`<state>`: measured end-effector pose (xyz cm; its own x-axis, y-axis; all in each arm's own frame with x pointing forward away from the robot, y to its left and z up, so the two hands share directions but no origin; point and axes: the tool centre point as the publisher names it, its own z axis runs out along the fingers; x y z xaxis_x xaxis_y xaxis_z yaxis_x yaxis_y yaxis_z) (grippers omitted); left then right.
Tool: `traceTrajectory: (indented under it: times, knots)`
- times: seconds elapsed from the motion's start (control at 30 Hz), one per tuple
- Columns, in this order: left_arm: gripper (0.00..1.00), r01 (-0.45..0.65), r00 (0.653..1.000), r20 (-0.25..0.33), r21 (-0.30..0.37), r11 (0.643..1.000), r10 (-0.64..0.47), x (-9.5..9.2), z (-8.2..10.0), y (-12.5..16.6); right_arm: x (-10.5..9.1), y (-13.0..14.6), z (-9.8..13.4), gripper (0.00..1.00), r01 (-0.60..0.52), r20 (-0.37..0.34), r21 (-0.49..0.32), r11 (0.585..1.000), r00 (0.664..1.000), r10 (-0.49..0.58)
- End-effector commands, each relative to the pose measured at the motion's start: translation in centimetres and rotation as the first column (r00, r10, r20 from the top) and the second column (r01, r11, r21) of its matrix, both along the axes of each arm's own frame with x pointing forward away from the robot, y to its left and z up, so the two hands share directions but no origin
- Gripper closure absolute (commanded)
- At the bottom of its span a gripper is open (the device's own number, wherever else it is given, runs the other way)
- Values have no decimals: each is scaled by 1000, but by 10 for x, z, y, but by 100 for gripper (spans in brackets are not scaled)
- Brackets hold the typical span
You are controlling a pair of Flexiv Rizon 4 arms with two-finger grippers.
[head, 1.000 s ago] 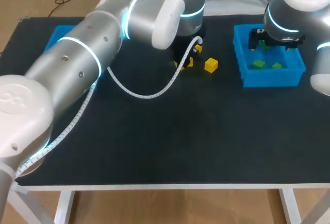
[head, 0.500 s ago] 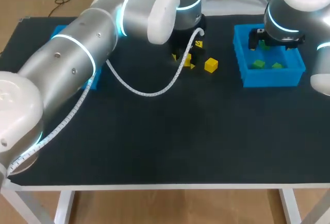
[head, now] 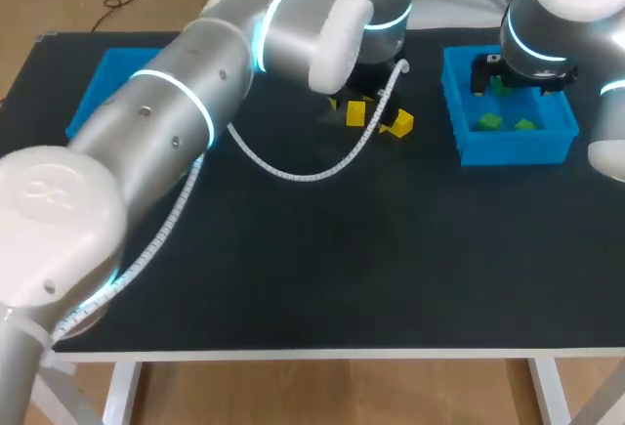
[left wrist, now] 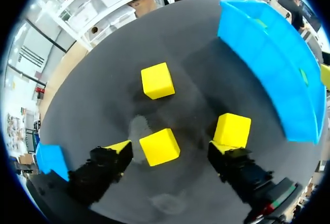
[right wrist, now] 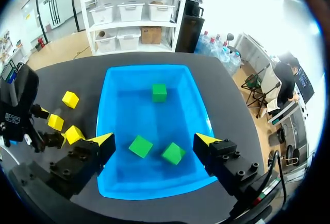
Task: Put the green cubes in the right bin and the yellow cubes in the left bin.
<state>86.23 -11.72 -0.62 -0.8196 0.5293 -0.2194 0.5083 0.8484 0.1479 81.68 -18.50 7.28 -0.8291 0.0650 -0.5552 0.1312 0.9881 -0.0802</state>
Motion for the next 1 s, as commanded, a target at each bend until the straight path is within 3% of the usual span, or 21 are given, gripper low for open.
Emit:
traceTrajectory:
  times: [0.03, 0.43, 0.57, 0.63, 0.73, 0.8, 1.0]
  knots:
    - [100, -18, 999, -45, 38, 999, 19, 19, -2, -8, -3, -1, 0, 0, 1, 9, 0, 1000, 1000, -1]
    - [100, -17, 1000, -3, 56, 998, 18, 15, 2, 5, -3, -1, 0, 0, 1, 9, 0, 1000, 1000, -1]
    - [100, 0, 1000, 18, -6, 1000, 1, 8, 21, 11, -3, -1, 0, 0, 1, 9, 0, 1000, 1000, -1]
    - [100, 25, 998, 55, -35, 999, -23, 4, 37, 19, -3, -1, 0, 0, 1, 9, 0, 1000, 1000, -1]
    - [100, 30, 996, 89, -65, 997, -24, -2, 64, 42, -3, -1, 0, 0, 1, 9, 0, 1000, 1000, -1]
    - [100, 27, 993, 118, -49, 998, -21, -5, 76, 66, -3, -1, 0, 0, 1, 9, 0, 1000, 1000, -1]
    - [100, -107, 977, 182, -41, 993, 113, -10, 107, 155, -3, -1, 0, 0, 1, 9, 0, 1000, 1000, -1]
